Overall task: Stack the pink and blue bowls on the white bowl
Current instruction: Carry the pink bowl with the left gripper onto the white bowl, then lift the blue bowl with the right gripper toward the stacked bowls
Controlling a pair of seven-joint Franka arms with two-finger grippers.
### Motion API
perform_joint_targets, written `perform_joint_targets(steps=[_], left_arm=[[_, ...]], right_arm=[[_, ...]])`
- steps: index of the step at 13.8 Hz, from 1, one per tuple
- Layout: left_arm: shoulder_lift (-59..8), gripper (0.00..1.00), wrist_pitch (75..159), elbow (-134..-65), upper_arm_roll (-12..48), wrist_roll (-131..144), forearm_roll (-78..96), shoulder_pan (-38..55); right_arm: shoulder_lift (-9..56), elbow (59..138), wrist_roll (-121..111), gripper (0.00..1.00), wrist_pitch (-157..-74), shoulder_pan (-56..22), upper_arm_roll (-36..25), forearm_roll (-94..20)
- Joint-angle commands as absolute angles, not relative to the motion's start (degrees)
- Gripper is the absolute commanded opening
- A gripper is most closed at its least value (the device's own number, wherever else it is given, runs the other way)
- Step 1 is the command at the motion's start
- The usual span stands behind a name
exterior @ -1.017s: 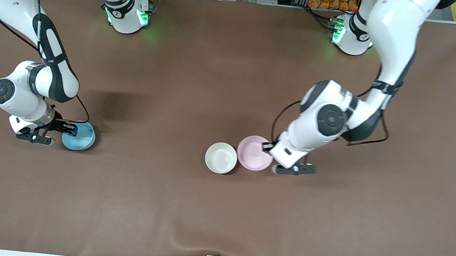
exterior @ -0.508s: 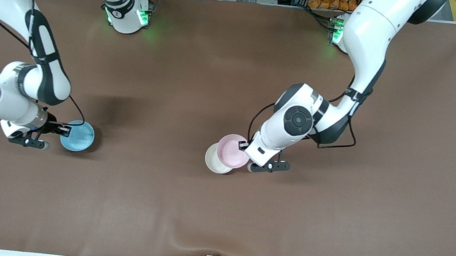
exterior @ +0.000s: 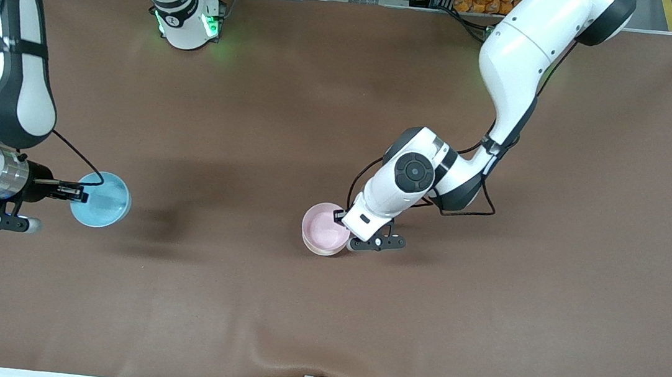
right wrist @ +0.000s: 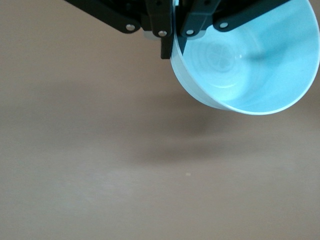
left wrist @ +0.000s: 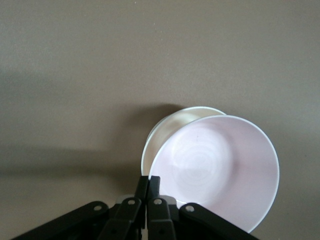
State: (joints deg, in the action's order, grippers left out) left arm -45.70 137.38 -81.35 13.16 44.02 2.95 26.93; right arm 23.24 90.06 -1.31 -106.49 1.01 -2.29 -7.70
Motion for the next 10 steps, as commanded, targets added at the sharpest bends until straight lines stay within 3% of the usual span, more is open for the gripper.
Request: perform_joint_targets(steps=[1,10], left_arm=[[-46.05,0.0,137.46,-79.63,12.04,44.39,3.52,27.77],[-48.08,0.0,141.68,-79.98,11.87,44.39,2.82,29.0]], right_arm=[[21.02,89.12,5.77,0.0,-105.21,-3.5,-2.46,-8.53],[18.54,88.42,25.2,0.0,-105.2,-15.73,-2.37,-12.56]])
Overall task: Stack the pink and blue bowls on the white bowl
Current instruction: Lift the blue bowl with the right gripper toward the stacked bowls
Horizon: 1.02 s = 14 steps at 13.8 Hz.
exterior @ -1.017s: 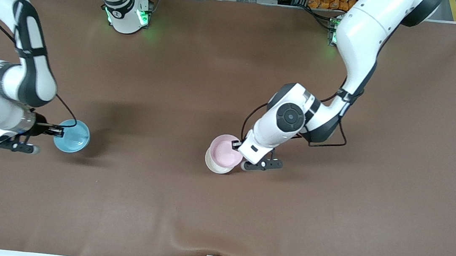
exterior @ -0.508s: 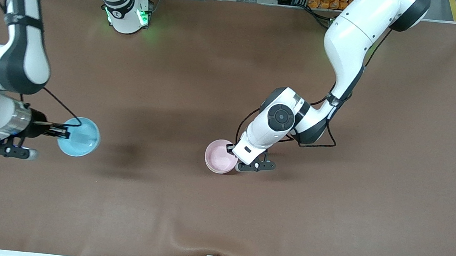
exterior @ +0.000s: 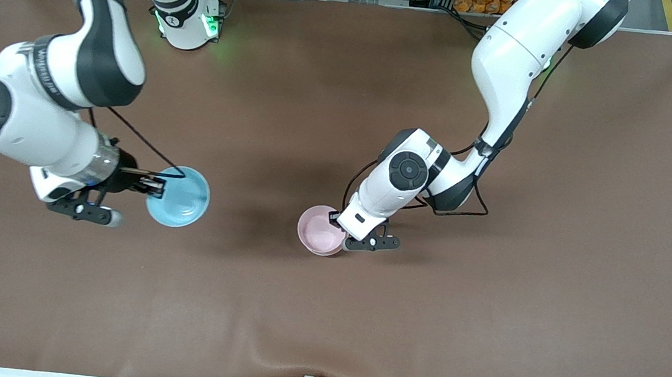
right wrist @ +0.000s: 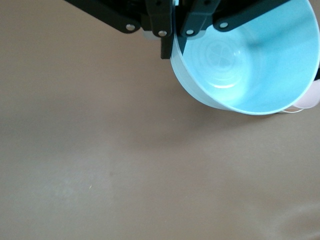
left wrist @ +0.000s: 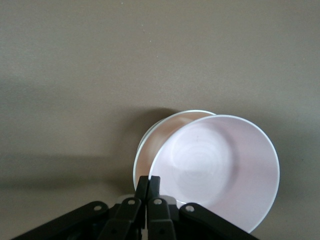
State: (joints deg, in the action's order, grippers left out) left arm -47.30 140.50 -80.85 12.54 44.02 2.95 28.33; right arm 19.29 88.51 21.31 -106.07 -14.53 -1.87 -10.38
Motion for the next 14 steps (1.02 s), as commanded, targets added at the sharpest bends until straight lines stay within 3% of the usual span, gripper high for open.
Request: perform_joint_targets(steps=[1,11,12,13,14], left_arm=[[-47.99,0.0,141.68,-80.15,11.87,44.12,2.2,28.92],[-49.4,0.0,141.68,-80.33,11.87,44.39,0.09,28.74],[-49.31,0.39,141.68,-80.33,11.87,44.38,0.17,28.39],[-48.96,0.99,141.59,-80.33,11.87,44.65,0.09,28.21],[-48.26,1.0,141.16,-80.33,11.87,44.56,0.0,28.13]], right_arm=[[18.54,88.42,26.53,0.0,-105.21,-15.91,-2.46,-14.66],[20.04,89.03,33.21,0.0,-108.63,-21.18,-2.46,-15.73],[20.13,88.95,33.74,0.0,-108.72,-21.36,-2.46,-15.82],[20.3,88.95,33.84,0.0,-108.89,-21.44,-2.46,-15.82],[20.39,88.95,33.84,0.0,-109.94,-21.45,-2.46,-15.91]])
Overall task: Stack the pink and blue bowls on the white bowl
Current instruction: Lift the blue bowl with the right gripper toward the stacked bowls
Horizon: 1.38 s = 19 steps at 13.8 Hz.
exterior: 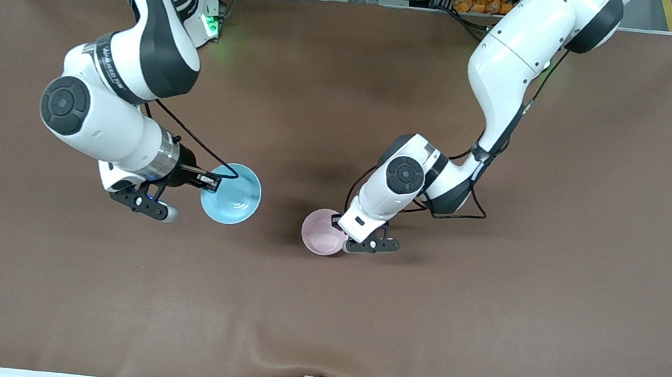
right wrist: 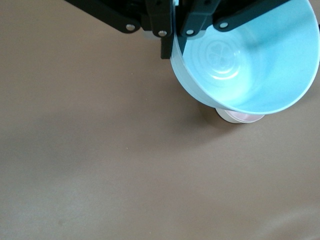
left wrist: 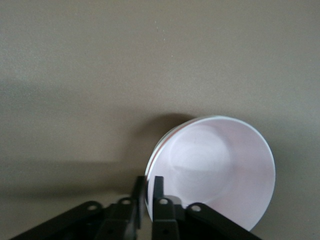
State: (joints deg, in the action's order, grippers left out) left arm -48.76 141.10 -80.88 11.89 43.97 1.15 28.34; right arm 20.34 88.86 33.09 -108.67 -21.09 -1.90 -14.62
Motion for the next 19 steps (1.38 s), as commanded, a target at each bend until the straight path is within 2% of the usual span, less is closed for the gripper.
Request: perform_joint_targets(steps=[1,9,16,19], left_arm=[[-47.21,1.0,140.2,-80.25,11.78,44.47,0.0,27.78],[-34.38,1.0,124.38,-79.89,7.38,42.98,-5.27,23.57],[-27.7,1.0,114.27,-79.72,7.47,31.93,-4.84,15.13],[-24.53,1.0,112.25,-79.98,10.01,20.69,-2.04,7.5]], right_arm=[[21.0,89.03,33.84,0.0,-110.82,-21.53,-2.46,-16.43],[24.6,89.12,37.24,0.0,-114.69,-27.76,-2.55,-17.84],[31.81,88.86,45.44,0.0,-129.27,-36.2,-2.64,-17.67],[34.71,88.86,45.35,0.0,-133.49,-37.62,-2.72,-16.96]])
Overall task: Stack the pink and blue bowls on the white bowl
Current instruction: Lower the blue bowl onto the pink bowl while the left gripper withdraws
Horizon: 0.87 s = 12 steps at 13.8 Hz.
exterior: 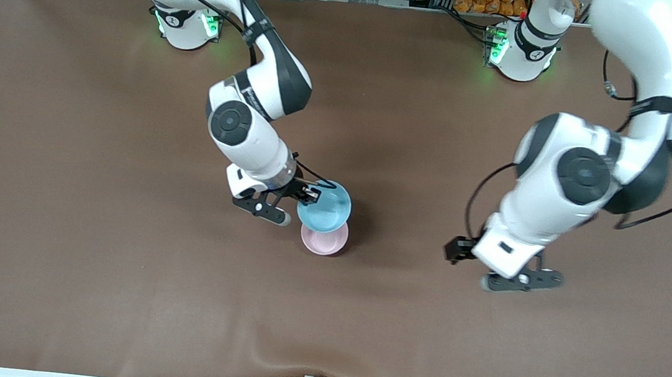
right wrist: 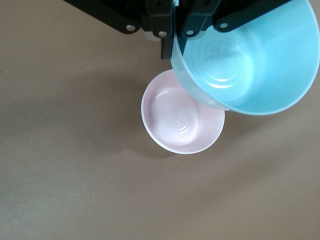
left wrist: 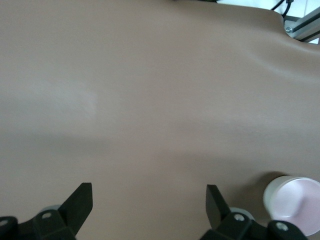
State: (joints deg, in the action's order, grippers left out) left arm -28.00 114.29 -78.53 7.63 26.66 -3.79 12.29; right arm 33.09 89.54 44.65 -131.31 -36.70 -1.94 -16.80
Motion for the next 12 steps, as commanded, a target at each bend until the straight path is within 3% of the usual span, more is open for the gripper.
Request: perform_joint_targets(steps=[1,7,12], left_arm=[[-23.39,1.0,109.45,-79.89,10.02,18.31,-1.24,6.25],[-15.13,1.0,95.12,-80.33,13.01,11.7,0.34,-0.7],[-7.4,1.0,87.46,-81.47,10.29,8.71,0.61,0.44]], right_arm=[[36.11,88.77,45.26,0.0,-135.33,-37.62,-2.72,-16.27],[39.19,88.77,44.91,0.0,-139.13,-37.53,-2.81,-13.54],[41.39,89.03,44.65,0.0,-142.46,-37.44,-2.81,-12.48]])
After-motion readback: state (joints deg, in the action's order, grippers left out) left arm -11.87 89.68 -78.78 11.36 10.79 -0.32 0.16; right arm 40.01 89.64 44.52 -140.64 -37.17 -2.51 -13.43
